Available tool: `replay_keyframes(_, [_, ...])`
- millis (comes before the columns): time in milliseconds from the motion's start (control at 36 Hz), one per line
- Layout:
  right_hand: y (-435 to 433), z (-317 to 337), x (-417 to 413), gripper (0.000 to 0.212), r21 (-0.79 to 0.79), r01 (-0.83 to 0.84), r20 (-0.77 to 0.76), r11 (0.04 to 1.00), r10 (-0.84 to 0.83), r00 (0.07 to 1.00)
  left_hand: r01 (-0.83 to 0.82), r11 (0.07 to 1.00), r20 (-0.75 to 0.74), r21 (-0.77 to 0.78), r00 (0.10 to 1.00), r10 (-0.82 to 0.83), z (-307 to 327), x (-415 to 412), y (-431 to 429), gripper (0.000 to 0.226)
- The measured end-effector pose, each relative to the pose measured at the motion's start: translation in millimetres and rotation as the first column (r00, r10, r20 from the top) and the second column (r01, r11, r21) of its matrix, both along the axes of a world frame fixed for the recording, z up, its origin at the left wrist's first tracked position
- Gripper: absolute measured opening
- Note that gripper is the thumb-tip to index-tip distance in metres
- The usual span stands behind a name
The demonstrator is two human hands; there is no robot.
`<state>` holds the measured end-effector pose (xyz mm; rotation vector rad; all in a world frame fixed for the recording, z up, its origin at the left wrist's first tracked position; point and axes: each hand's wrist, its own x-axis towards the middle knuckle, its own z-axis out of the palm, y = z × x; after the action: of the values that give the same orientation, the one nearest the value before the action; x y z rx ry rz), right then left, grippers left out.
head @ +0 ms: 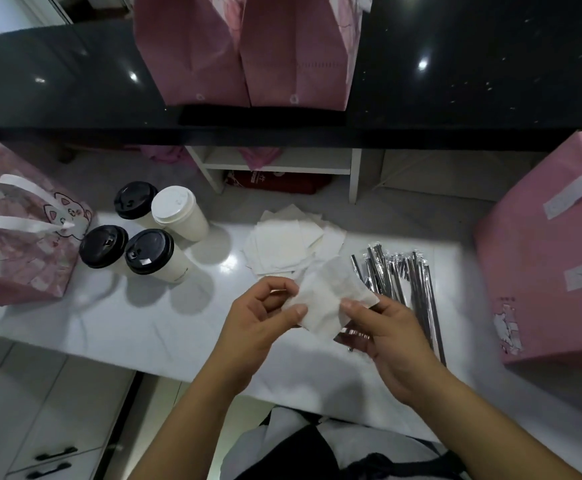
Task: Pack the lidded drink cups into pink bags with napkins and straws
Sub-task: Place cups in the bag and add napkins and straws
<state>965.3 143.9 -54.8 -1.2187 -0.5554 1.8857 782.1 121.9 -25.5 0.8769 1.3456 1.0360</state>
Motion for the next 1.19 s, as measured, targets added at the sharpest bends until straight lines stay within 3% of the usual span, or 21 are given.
replay_keyframes(111, [-5.5, -0.1, 9.2, 0.04, 0.336, -0.024, 0.178, 0.941, -0.038, 0.983, 0.058, 0.998, -0.006, 0.026, 0.998, -0.058, 7.7, -1.4, -3.7, 0.037])
replay_keyframes(222, [-6.5, 8.6, 14.3, 0.044, 0.469, -0.053, 0.253, 0.882, -0.076, 0.964, 0.077, 0.994, -0.062, 0.079, 0.995, -0.072, 16.1, -0.8, -2.9, 0.042])
replay_keyframes(500, [-21.7, 14.6, 17.1, 0.055, 0.522, -0.066, 0.26, 0.851, -0.084, 0.962, 0.112, 0.974, -0.155, 0.198, 0.985, -0.082, 22.5, 11.6, -7.1, 0.024])
replay_keyframes(694, [-29.8, 12.6, 25.8, 0.028, 0.493, 0.026, 0.232, 0.87, -0.16, 0.959, 0.048, 0.981, -0.154, 0.187, 0.988, -0.019, 17.5, 18.4, -9.7, 0.018])
replay_keyframes(917, [-32.7, 8.8, 31.5, 0.031, 0.502, 0.06, 0.27, 0.863, -0.222, 0.937, -0.056, 0.99, -0.143, 0.129, 0.987, 0.075, 8.4, 25.9, -14.4, 0.018])
replay_keyframes(1083, [-26.1, 6.5, 42.2, 0.018, 0.615, 0.083, 0.368, 0.784, -0.379, 0.849, -0.098, 0.979, -0.504, 0.177, 0.846, 0.176, -4.4, 18.4, -12.1, 0.005])
replay_keyframes(1194, [-19.6, 13.6, 54.1, 0.013, 0.594, -0.026, 0.403, 0.804, -0.269, 0.875, -0.047, 0.99, -0.546, 0.134, 0.83, 0.113, -4.8, 12.0, -6.0, 0.008])
